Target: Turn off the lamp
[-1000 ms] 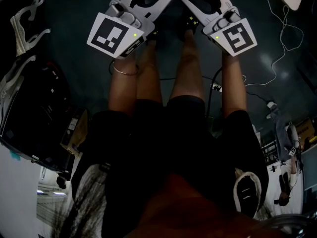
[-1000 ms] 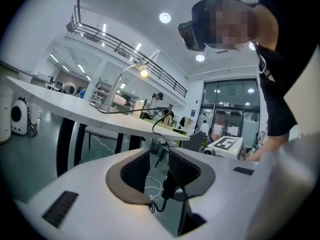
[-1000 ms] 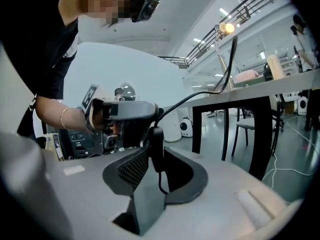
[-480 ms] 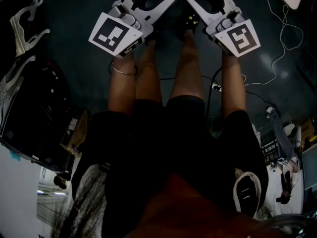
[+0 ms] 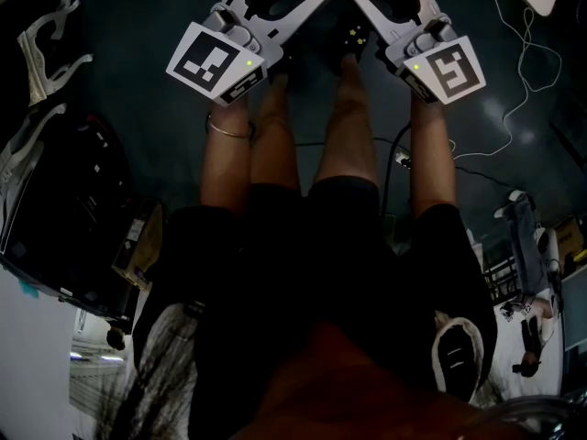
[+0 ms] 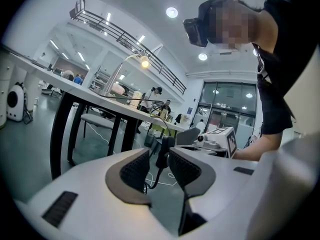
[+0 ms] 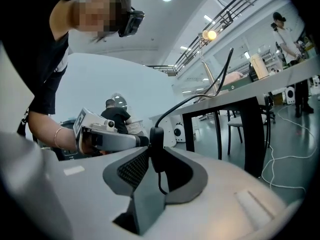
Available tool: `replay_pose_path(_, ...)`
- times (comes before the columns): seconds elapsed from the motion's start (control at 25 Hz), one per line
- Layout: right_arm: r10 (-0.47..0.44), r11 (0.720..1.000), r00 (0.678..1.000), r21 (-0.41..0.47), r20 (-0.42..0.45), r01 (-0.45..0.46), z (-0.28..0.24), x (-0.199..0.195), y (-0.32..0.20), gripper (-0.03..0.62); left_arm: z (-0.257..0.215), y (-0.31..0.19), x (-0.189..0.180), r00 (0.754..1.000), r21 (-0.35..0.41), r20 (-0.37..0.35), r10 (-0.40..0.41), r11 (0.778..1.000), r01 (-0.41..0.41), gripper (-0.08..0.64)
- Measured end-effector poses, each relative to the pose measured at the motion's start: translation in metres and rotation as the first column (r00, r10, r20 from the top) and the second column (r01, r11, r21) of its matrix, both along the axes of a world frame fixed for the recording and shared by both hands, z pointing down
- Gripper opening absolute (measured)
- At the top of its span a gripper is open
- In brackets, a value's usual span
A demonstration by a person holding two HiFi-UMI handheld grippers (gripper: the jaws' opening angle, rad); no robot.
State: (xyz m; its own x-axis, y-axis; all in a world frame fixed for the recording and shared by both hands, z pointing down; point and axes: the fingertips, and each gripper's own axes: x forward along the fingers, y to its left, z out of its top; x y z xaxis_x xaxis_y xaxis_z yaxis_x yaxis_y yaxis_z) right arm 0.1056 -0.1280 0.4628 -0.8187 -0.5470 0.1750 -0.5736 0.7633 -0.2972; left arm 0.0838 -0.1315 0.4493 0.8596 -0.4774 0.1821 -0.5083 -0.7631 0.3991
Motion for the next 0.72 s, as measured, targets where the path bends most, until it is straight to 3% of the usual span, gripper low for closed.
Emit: replay_pose_path(0.72,0.039,0.999,0.998,-0.032,0.054,-0.037,-0.0019,0.0053,-0.0045,0.083,0.0104,0.0009,0.0039,0.999,-0.021,0.018,0.029,0.999,-0.028,0.109)
